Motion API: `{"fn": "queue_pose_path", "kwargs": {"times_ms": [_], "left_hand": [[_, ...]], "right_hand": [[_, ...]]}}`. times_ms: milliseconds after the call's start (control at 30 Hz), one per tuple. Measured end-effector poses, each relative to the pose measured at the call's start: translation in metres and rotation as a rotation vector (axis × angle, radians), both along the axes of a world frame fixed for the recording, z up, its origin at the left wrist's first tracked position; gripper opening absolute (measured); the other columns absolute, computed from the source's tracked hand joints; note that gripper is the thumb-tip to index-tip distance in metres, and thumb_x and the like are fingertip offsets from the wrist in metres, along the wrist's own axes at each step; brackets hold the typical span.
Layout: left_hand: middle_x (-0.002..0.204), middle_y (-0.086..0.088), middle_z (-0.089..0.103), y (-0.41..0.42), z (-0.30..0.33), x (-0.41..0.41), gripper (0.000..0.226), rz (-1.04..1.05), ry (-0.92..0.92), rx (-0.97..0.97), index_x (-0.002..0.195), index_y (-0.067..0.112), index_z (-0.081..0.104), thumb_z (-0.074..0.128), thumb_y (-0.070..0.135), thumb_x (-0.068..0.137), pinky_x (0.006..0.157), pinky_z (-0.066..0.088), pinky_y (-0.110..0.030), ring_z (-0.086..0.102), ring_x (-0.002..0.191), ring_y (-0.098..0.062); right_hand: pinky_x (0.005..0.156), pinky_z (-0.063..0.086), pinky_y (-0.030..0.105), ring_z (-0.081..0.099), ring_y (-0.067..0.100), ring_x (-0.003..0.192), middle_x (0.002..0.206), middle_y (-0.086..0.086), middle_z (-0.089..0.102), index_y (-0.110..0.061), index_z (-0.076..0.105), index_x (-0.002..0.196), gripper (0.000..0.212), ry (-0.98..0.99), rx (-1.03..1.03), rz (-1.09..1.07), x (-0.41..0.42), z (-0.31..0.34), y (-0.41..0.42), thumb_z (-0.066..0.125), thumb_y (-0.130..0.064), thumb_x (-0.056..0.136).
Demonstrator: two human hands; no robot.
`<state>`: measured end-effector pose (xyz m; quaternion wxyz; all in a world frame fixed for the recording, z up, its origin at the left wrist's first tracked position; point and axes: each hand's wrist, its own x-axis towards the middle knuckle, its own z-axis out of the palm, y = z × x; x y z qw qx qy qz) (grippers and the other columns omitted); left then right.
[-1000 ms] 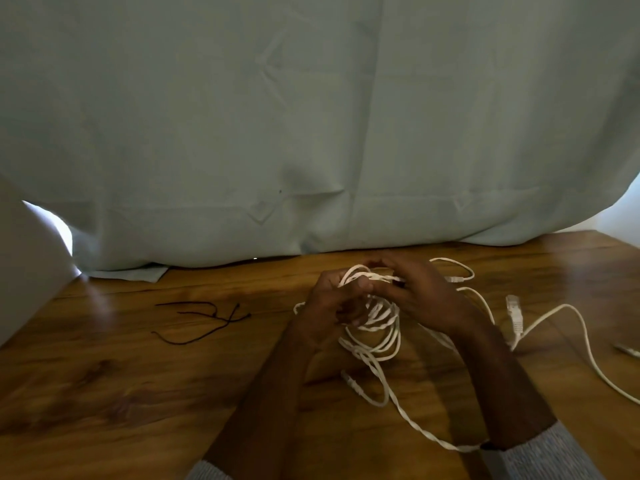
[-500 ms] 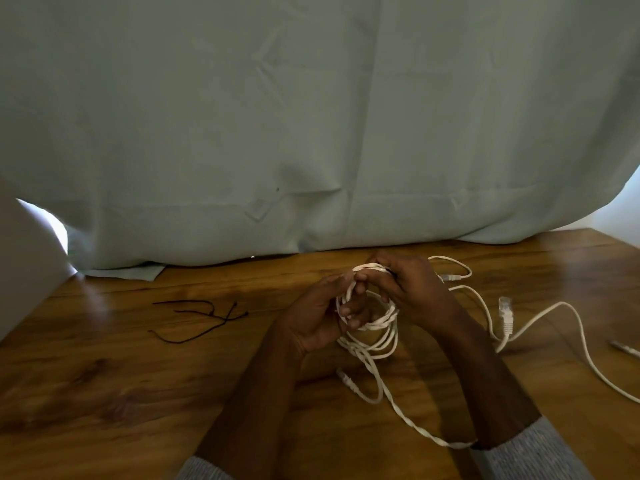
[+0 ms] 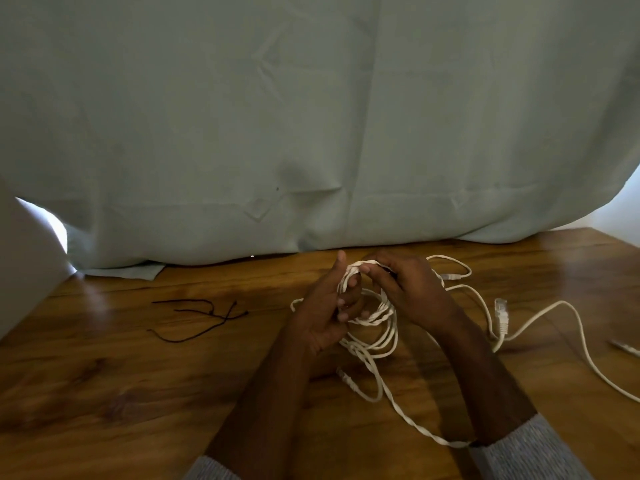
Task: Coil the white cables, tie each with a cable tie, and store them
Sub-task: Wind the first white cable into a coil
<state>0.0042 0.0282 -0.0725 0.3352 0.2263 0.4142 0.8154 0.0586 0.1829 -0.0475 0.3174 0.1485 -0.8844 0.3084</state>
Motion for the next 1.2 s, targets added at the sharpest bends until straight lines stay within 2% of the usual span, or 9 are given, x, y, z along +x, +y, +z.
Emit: {"fn": "queue_pose_path", "kwargs": {"times_ms": [100,200,333,567,733,900,967,1100,1200], "left_hand": [[0.038,0.007,0.033,-0.003,-0.002,-0.005,0.057,-0.134,-0.065,0.133,0.072,0.011,0.056,0.037,0.058,0.098,0.048,0.036,-0.026,0.026,0.03,-0.006],[0.044,0.007,0.034,-0.006,-0.004,-0.009,0.053,-0.248,-0.08,0.232,0.08,0.005,0.056,0.035,0.049,0.1,0.052,0.036,-0.028,0.021,0.036,-0.008],[0.043,0.008,0.032,-0.006,-0.005,-0.009,0.041,-0.217,-0.063,0.172,0.077,0.008,0.056,0.04,0.037,0.102,0.048,0.035,-0.025,0.028,0.033,-0.003],[0.041,0.007,0.031,-0.006,-0.009,-0.01,0.042,-0.146,-0.013,0.078,0.074,0.012,0.05,0.045,0.044,0.1,0.042,0.036,-0.023,0.024,0.03,-0.004],[0.041,0.008,0.034,-0.006,-0.008,-0.009,0.039,-0.246,-0.093,0.195,0.077,0.01,0.053,0.054,0.046,0.095,0.044,0.038,-0.023,0.029,0.03,-0.002],[0.048,0.009,0.039,-0.009,-0.011,-0.013,0.034,-0.332,-0.119,0.282,0.087,0.008,0.054,0.043,0.037,0.102,0.053,0.042,-0.024,0.036,0.036,-0.002],[0.047,0.009,0.037,-0.009,-0.011,-0.016,0.033,-0.244,-0.121,0.28,0.086,0.007,0.056,0.045,0.034,0.101,0.052,0.043,-0.023,0.035,0.035,-0.002],[0.048,0.007,0.033,-0.007,-0.01,-0.018,0.032,-0.024,-0.129,0.231,0.088,0.004,0.056,0.046,0.032,0.1,0.051,0.043,-0.024,0.03,0.035,-0.002],[0.049,0.007,0.031,-0.004,-0.009,-0.017,0.03,0.075,-0.116,0.187,0.089,0.004,0.055,0.048,0.031,0.098,0.05,0.042,-0.024,0.028,0.036,-0.003]], "right_hand": [[0.067,0.047,0.02,0.068,0.005,0.078,0.081,-0.015,0.071,-0.019,0.075,0.098,0.019,0.017,-0.071,0.015,0.003,0.003,-0.005,0.058,-0.027,0.102],[0.066,0.053,0.034,0.07,0.012,0.076,0.08,-0.006,0.073,-0.017,0.074,0.092,0.02,-0.004,-0.151,0.034,0.004,0.005,-0.003,0.06,-0.027,0.101],[0.071,0.055,0.034,0.071,0.008,0.083,0.086,-0.009,0.075,-0.018,0.079,0.098,0.016,-0.025,-0.242,-0.008,0.006,0.004,0.003,0.066,-0.028,0.097],[0.072,0.054,0.024,0.072,0.005,0.079,0.084,-0.01,0.077,-0.016,0.08,0.093,0.01,0.075,-0.258,-0.032,0.007,0.005,0.0,0.07,-0.016,0.094],[0.069,0.055,0.032,0.071,0.01,0.075,0.08,-0.008,0.076,-0.018,0.079,0.089,0.014,0.016,-0.316,-0.056,0.002,0.002,0.006,0.069,-0.027,0.095],[0.065,0.05,0.033,0.064,0.005,0.07,0.074,-0.013,0.069,-0.03,0.07,0.084,0.024,-0.089,-0.123,-0.083,0.001,0.0,0.014,0.055,-0.037,0.101],[0.064,0.049,0.034,0.061,0.004,0.071,0.073,-0.016,0.064,-0.039,0.062,0.083,0.023,-0.123,0.012,-0.117,0.003,0.001,0.016,0.047,-0.043,0.1],[0.063,0.053,0.042,0.063,0.016,0.071,0.08,-0.007,0.068,-0.03,0.062,0.095,0.039,-0.206,0.224,-0.232,0.005,0.0,0.016,0.031,-0.054,0.096],[0.067,0.053,0.04,0.066,0.025,0.082,0.091,0.001,0.071,-0.028,0.058,0.107,0.028,-0.267,0.362,-0.284,0.007,-0.003,0.015,0.037,-0.045,0.1]]}}
